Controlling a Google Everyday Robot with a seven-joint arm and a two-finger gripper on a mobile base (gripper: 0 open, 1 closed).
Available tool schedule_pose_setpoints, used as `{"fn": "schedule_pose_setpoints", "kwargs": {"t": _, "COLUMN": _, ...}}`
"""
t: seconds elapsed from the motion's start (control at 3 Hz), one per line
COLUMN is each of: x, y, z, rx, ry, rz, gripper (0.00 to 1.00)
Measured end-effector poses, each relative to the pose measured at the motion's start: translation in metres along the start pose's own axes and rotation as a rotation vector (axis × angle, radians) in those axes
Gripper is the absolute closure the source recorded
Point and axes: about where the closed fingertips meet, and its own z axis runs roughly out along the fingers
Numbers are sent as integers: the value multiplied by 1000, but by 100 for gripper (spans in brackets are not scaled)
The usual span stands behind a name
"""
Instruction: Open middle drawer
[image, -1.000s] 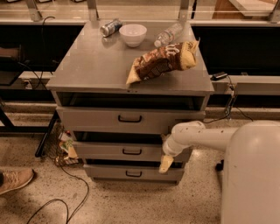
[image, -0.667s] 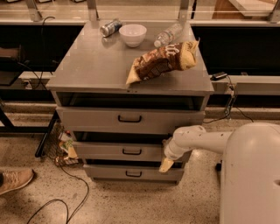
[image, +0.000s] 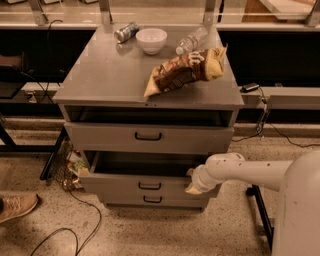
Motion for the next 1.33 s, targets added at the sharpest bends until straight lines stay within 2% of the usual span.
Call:
{"fn": "schedule_pose_setpoints", "kwargs": {"t": 0.33, "x": -1, "y": 0, "z": -3, "rx": 0, "ry": 0, "rz": 0, "gripper": 89}}
{"fn": "schedule_pose_setpoints", "kwargs": {"t": 0.67, "x": 13, "y": 58, "z": -20, "rx": -95, "ry": -44, "rz": 18, "gripper": 100}}
{"fn": "schedule_pose_setpoints", "kwargs": {"t": 1.0, "x": 13, "y": 59, "z": -20, "rx": -95, "ry": -44, "rz": 17, "gripper": 100}}
{"fn": "schedule_pose_setpoints", "kwargs": {"t": 1.33, "x": 18, "y": 85, "z": -16, "rx": -128, "ry": -30, "rz": -9, "gripper": 100}}
